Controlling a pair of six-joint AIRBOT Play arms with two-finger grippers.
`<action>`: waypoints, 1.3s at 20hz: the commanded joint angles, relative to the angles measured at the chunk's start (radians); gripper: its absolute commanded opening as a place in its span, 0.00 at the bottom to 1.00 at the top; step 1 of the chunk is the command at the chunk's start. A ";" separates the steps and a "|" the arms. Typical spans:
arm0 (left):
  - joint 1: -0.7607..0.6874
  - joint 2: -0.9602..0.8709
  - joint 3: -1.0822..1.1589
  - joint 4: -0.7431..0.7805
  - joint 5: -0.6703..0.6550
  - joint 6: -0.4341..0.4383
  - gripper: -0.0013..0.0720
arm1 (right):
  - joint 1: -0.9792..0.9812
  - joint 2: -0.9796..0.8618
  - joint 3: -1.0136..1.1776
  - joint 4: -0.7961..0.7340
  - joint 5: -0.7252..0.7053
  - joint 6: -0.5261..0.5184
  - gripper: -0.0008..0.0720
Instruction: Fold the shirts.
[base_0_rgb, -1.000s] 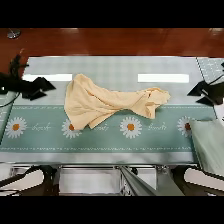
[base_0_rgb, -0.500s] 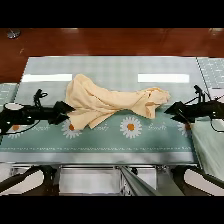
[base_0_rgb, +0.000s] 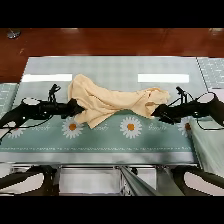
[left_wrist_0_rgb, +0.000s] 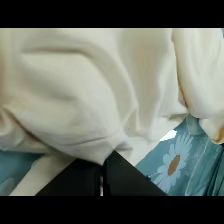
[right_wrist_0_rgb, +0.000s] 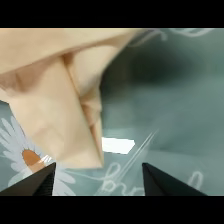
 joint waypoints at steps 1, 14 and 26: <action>-0.010 -0.006 0.068 -0.021 -0.020 0.034 0.05 | 0.067 -0.006 -0.001 0.035 -0.104 0.045 0.86; 0.097 0.076 0.331 -0.080 -0.171 0.037 0.05 | 0.138 -0.138 0.620 0.065 0.071 0.055 0.04; 0.371 0.473 1.126 0.025 -0.197 0.032 0.05 | 0.022 0.302 1.333 -0.143 0.370 0.087 0.05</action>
